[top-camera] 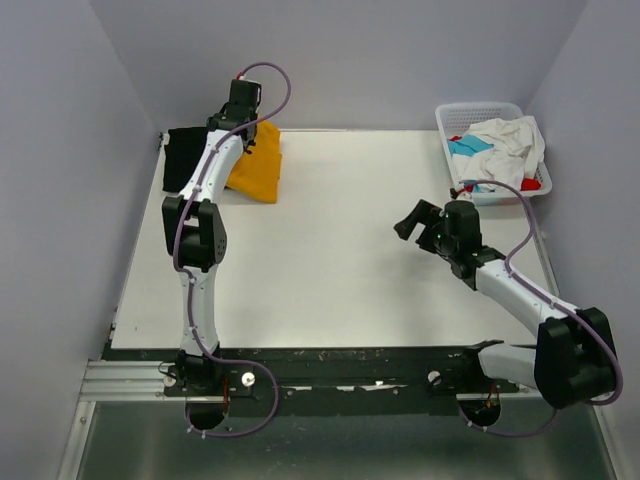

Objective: Fold and stack the t-shirts
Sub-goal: Put the neatly folded tshirt into the corner of the board with the left arm

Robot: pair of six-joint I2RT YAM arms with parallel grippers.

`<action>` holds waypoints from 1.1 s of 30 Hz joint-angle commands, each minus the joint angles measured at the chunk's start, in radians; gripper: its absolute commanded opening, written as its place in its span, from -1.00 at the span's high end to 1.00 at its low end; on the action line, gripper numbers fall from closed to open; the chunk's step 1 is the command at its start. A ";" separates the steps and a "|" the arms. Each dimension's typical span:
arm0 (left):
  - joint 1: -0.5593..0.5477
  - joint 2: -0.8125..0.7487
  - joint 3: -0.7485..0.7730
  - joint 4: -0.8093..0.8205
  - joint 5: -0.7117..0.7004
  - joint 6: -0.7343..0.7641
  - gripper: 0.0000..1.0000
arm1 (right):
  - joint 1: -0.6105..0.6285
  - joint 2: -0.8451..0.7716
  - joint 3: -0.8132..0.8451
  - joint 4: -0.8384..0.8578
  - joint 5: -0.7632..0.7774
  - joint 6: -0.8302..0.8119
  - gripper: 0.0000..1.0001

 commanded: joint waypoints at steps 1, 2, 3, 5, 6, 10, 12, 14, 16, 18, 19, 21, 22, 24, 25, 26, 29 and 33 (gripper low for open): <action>0.009 -0.080 0.033 0.050 0.021 0.050 1.00 | -0.004 0.033 0.020 0.028 0.033 -0.019 -1.00; 0.015 -0.096 0.034 0.056 0.025 0.041 1.00 | -0.004 0.039 0.021 0.028 0.036 -0.020 -1.00; 0.019 -0.105 0.034 0.064 0.028 0.036 1.00 | -0.003 0.044 0.023 0.028 0.037 -0.020 -1.00; 0.026 -0.123 0.040 0.081 0.032 0.025 1.00 | -0.003 0.056 0.027 0.028 0.038 -0.023 -1.00; 0.028 -0.130 0.043 0.087 0.035 0.021 1.00 | -0.004 0.059 0.028 0.029 0.040 -0.023 -1.00; 0.038 -0.159 0.049 0.095 0.084 -0.023 1.00 | -0.004 0.069 0.034 0.028 0.050 -0.026 -1.00; 0.045 -0.163 0.051 0.106 0.116 -0.053 1.00 | -0.004 0.071 0.036 0.024 0.052 -0.028 -1.00; 0.056 -0.158 0.055 0.114 0.143 -0.067 1.00 | -0.005 0.071 0.038 0.022 0.055 -0.030 -1.00; 0.070 -0.146 0.059 0.121 0.165 -0.078 1.00 | -0.004 0.072 0.036 0.022 0.068 -0.026 -1.00; 0.088 -0.130 0.060 0.133 0.189 -0.095 1.00 | -0.004 0.073 0.033 0.023 0.079 -0.021 -1.00; 0.099 -0.119 0.066 0.135 0.212 -0.100 1.00 | -0.005 0.075 0.033 0.024 0.080 -0.022 -1.00; 0.117 -0.093 0.080 0.140 0.224 -0.109 1.00 | -0.003 0.078 0.034 0.022 0.084 -0.022 -1.00; 0.127 -0.077 0.086 0.141 0.233 -0.109 1.00 | -0.003 0.080 0.036 0.022 0.084 -0.022 -1.00; 0.148 -0.053 0.099 0.144 0.243 -0.112 1.00 | -0.003 0.085 0.039 0.019 0.088 -0.024 -1.00; 0.158 -0.043 0.102 0.147 0.247 -0.111 1.00 | -0.003 0.088 0.041 0.017 0.093 -0.023 -1.00; 0.168 -0.034 0.100 0.157 0.251 -0.106 1.00 | -0.003 0.090 0.042 0.015 0.098 -0.022 -1.00; 0.219 0.000 0.104 0.180 0.280 -0.075 1.00 | -0.004 0.087 0.036 0.015 0.118 -0.010 -1.00; 0.261 0.071 0.157 0.165 0.287 -0.071 1.00 | -0.003 0.075 0.022 0.025 0.146 -0.003 -1.00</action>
